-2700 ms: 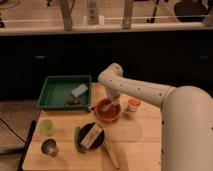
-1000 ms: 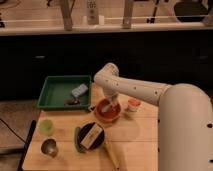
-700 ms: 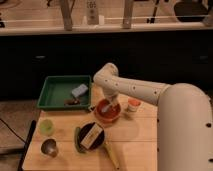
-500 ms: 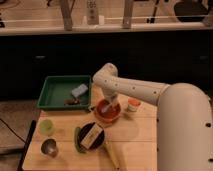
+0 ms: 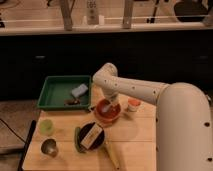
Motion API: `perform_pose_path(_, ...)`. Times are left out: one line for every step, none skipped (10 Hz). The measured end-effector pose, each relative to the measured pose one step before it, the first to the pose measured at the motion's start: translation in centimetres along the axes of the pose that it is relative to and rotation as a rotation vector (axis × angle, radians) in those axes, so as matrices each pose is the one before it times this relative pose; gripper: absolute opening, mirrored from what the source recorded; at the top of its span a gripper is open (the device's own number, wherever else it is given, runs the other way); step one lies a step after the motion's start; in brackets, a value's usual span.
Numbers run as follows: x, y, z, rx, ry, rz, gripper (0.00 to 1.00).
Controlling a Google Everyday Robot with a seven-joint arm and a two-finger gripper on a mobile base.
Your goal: Wipe red bowl with towel
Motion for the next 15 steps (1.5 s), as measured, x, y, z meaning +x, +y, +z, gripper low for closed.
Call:
perform_pose_path(-0.237,-0.085,-0.034,-0.00132,0.00432,-0.00185,0.01)
perform_pose_path(-0.111,-0.128,-0.144,0.0048,-0.00222,-0.00538,0.01)
perform_pose_path(0.015,-0.11,-0.133,0.00622,-0.00361,-0.0107,0.01)
perform_pose_path(-0.367,-0.533,-0.217,0.01664,-0.01099,-0.01694,0.01)
perform_pose_path(-0.37,-0.417,-0.166,0.00912,-0.00538,-0.01568,0.01)
perform_pose_path(-0.744,-0.624,-0.19,0.01005,-0.00779,-0.02173,0.01)
perform_pose_path(-0.799,-0.657,-0.166,0.01028,-0.00887,-0.02387,0.01)
perform_pose_path(-1.152,-0.628,-0.142,0.00541,-0.01311,-0.03541,0.01)
perform_pose_path(-0.723,-0.199,0.008,0.00436,-0.0156,-0.0313,0.01)
perform_pose_path(-0.606,0.25,0.032,-0.0015,-0.00855,-0.02721,0.01)
perform_pose_path(-1.062,0.508,0.047,0.0074,-0.02054,-0.03156,0.01)
perform_pose_path(-0.408,1.14,0.171,-0.00764,-0.00699,-0.01812,0.01)
perform_pose_path(-0.332,0.84,0.094,-0.00173,-0.00844,-0.00972,0.01)
perform_pose_path(-0.118,1.566,0.235,-0.00406,-0.01019,-0.00957,0.01)
perform_pose_path(0.227,0.827,0.128,-0.00373,-0.00276,-0.00079,0.01)
